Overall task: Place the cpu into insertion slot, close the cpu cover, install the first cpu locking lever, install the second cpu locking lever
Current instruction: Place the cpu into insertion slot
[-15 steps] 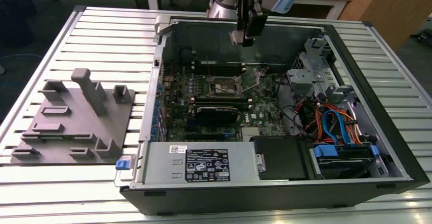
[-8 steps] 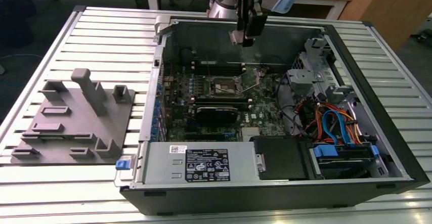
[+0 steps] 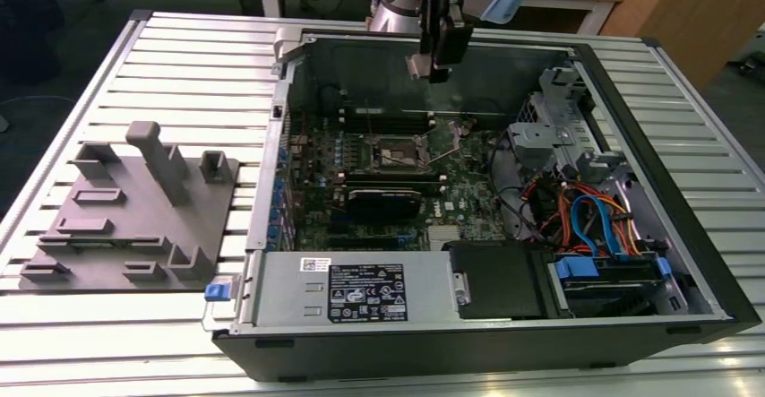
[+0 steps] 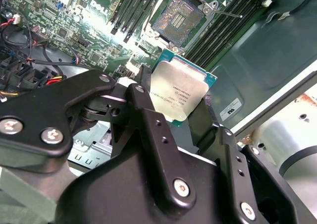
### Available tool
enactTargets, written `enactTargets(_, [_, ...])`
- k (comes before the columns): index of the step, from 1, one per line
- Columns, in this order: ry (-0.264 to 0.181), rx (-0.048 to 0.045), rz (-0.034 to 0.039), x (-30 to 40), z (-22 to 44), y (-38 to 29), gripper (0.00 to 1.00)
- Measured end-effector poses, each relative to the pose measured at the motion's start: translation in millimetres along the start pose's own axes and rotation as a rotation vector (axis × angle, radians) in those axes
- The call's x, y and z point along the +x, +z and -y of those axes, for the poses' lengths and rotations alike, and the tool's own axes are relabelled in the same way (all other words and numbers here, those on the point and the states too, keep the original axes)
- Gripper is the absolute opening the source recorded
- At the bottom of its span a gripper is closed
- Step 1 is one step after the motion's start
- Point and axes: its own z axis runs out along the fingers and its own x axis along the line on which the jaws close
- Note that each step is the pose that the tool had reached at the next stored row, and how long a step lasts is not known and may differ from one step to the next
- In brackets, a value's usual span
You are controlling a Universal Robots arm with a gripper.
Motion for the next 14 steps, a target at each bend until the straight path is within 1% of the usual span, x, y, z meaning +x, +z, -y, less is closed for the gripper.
enactTargets(14, [0.008,-0.0002,0.0006,0.0,0.0,0.1,0.54])
